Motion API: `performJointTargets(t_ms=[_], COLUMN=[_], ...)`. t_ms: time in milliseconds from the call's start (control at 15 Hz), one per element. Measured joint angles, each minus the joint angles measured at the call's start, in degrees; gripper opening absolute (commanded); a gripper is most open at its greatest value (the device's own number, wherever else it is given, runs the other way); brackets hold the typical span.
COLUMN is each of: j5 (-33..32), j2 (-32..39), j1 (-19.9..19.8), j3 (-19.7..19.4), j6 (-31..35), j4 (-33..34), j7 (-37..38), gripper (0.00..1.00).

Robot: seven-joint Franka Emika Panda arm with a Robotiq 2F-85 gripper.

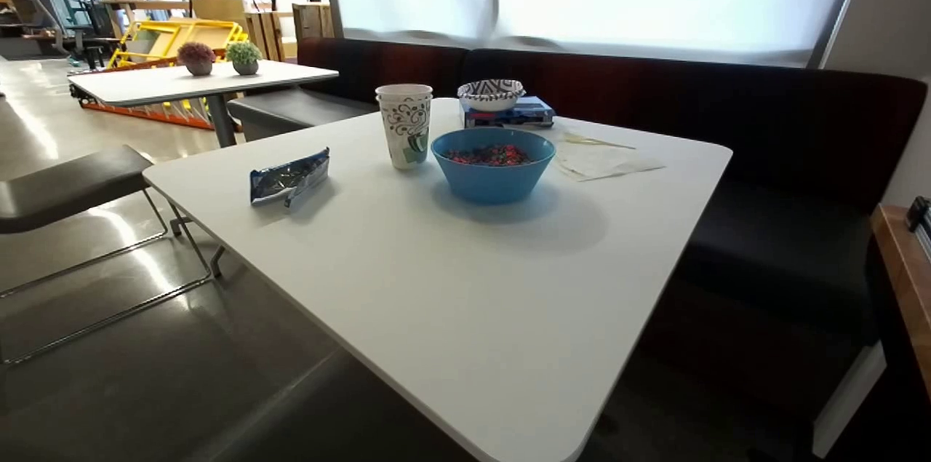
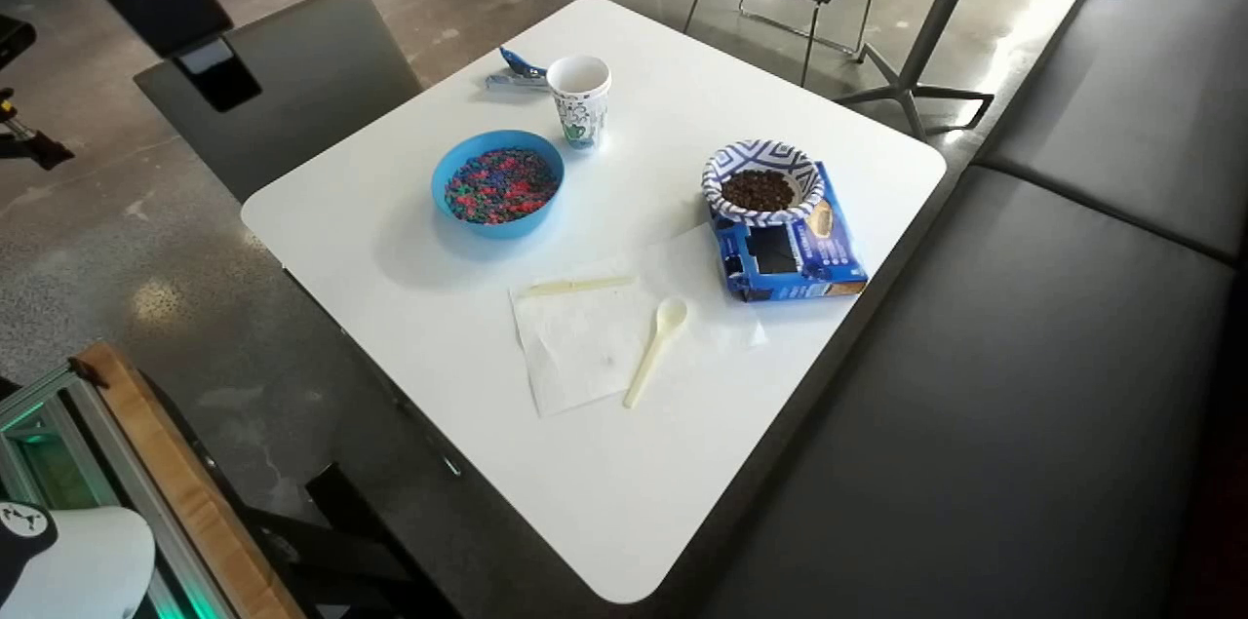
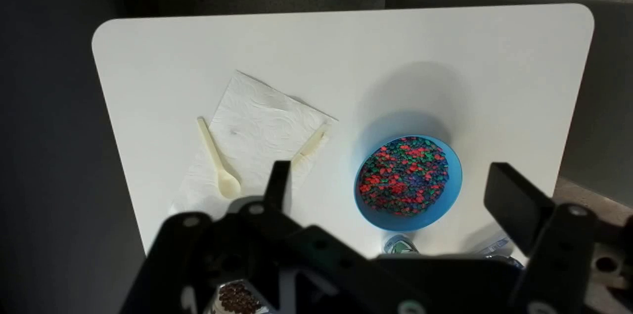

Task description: Pour the cereal out of the coffee cup and into the blue bowl.

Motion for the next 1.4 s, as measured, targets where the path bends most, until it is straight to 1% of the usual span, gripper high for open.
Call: performJointTargets(t_ms=[267,467,667,800,1067,1400], j5=[0.4,0.9,1.1,1.5,2.4,2.4], j2=[0.4,2.3,5.7,8.6,15.2,23.7], j1=[0.4,1.5,3.0,4.1,5.7,6.3], j3=[0.3,1.6,3.4,4.5,6.4,7.5], j6=[1.9,5.6,10.8,14.9,25.4,38.7], j4=[-0.3,-1.3,-3.2,-4.4,-6.4,-7.5], j7=[-0.2,-0.2,-0.2,-0.2,0.0,-0.1], gripper=[1.00,1.00,1.00,1.00,1.00,1.00])
